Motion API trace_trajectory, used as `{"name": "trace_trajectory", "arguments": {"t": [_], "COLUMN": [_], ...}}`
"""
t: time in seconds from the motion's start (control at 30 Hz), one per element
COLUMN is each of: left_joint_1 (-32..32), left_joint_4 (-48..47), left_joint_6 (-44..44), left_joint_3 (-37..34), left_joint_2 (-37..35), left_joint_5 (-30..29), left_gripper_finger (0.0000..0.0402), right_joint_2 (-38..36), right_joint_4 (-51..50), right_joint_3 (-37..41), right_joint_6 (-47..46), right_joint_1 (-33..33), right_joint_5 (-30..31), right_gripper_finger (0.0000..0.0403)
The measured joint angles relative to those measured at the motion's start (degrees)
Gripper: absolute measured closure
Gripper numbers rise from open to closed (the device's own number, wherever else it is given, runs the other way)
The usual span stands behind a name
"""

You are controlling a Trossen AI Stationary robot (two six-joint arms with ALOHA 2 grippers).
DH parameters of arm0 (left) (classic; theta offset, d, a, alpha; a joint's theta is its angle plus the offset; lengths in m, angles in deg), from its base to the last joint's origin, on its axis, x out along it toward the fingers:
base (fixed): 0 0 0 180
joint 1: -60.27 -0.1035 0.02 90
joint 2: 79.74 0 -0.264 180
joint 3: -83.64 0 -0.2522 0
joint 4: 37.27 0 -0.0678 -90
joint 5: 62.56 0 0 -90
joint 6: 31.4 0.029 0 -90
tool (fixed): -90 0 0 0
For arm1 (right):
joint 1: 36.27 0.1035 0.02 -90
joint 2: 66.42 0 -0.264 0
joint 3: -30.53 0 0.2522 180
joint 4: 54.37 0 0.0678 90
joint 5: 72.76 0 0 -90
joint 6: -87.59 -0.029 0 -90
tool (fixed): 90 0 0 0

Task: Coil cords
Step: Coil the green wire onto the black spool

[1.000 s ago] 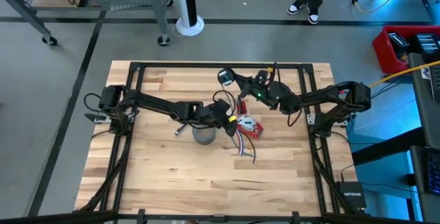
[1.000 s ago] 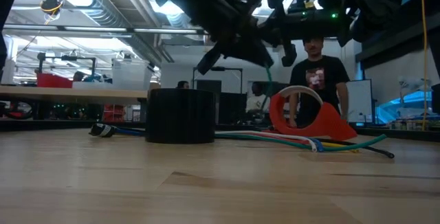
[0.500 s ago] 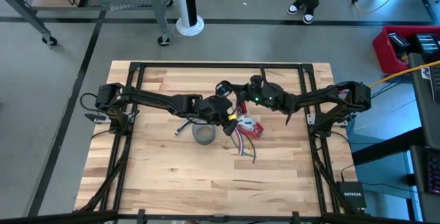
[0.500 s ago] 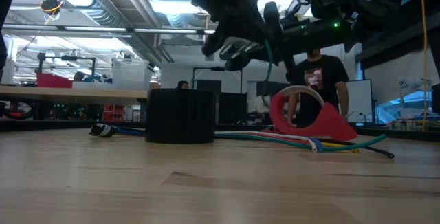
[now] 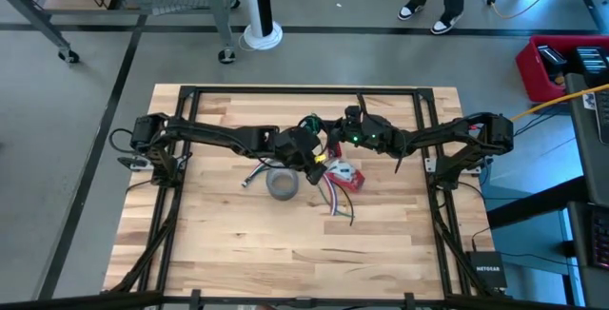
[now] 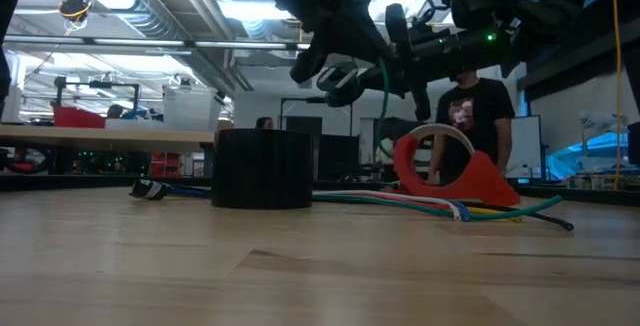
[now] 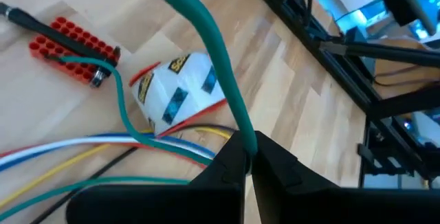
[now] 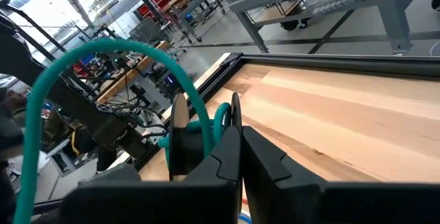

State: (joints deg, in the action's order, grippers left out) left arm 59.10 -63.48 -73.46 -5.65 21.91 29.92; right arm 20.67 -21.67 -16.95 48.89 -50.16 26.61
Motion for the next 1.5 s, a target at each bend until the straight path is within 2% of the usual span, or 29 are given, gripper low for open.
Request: {"name": "trace_trajectory", "arguments": {"t": [0.27,0.43,0.73,0.93,1.2,1.5], "left_joint_1": [1.33,1.52,1.45,1.43,-2.14,-7.04], "left_joint_4": [-12.58,-21.15,-30.35,-35.41,-31.58,-24.83], "left_joint_6": [-2.38,-3.01,-4.04,-4.17,-0.37,6.86], "left_joint_3": [0.00,-0.02,-0.02,-0.02,-0.02,-0.02], "left_joint_2": [-0.85,-3.31,-6.78,-9.37,-12.94,-12.02], "left_joint_5": [-8.56,-16.43,-22.38,-29.74,-29.69,-22.49], "left_gripper_finger": [0.0401,0.0401,0.0401,0.0401,0.0401,0.0401], "right_joint_2": [0.00,0.00,-1.05,-5.05,-5.60,-5.53], "right_joint_4": [-0.03,-0.01,4.61,2.43,1.44,1.42], "right_joint_3": [0.00,0.00,0.02,0.02,0.04,0.04], "right_joint_6": [0.00,-0.02,-0.72,-0.36,-2.83,-4.10], "right_joint_1": [0.00,0.00,0.00,0.00,0.04,0.07], "right_joint_5": [0.00,-0.73,-4.98,-6.23,-9.73,-12.96], "right_gripper_finger": [0.0395,0.0395,0.0395,0.0395,0.0395,0.0395]}}
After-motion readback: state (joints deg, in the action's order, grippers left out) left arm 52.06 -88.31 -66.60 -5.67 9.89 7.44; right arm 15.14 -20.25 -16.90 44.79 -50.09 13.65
